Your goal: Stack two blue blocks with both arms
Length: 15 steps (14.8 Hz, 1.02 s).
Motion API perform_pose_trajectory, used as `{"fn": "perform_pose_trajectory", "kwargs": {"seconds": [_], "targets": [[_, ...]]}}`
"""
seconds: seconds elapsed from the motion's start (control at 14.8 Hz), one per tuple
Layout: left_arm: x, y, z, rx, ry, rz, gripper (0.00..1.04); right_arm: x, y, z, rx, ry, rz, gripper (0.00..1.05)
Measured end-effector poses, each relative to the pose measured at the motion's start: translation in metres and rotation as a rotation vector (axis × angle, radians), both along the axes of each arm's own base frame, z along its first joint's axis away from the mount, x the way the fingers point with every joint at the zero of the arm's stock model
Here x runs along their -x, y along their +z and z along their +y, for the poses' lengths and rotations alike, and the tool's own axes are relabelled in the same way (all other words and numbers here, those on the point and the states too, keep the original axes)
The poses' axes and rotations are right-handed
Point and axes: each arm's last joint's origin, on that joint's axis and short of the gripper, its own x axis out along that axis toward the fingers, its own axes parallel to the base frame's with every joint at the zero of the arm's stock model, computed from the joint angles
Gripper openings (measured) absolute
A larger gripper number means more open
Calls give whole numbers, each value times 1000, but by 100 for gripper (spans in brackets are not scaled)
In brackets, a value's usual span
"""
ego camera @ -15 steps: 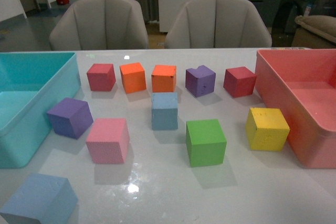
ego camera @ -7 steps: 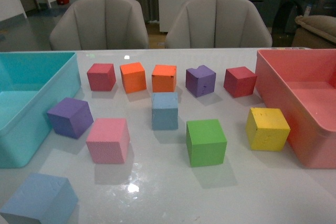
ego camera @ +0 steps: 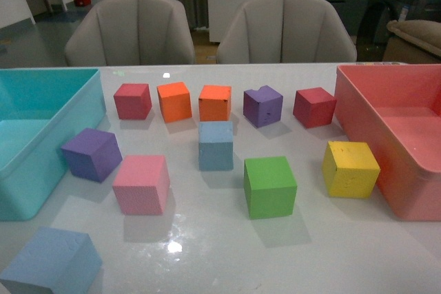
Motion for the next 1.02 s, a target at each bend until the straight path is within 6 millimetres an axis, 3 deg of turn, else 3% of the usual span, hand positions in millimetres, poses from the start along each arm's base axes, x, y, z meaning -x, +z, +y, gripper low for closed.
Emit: {"fn": "perform_pose_trajectory", "kwargs": {"seconds": [0.34, 0.54, 0.61, 0.68, 1.02], "targets": [[0, 0, 0, 0, 0, 0, 98, 7, 0, 0, 0, 0, -1, 2], [0, 0, 0, 0, -1, 0, 98, 23, -4, 0, 0, 3, 13, 2], [0, 0, 0, 0, 0, 0, 98, 23, -4, 0, 2, 3, 10, 6], [0, 0, 0, 0, 0, 0, 98, 23, -4, 0, 1, 3, 11, 19], [0, 0, 0, 0, 0, 0, 98, 23, -4, 0, 2, 3, 10, 36]]}}
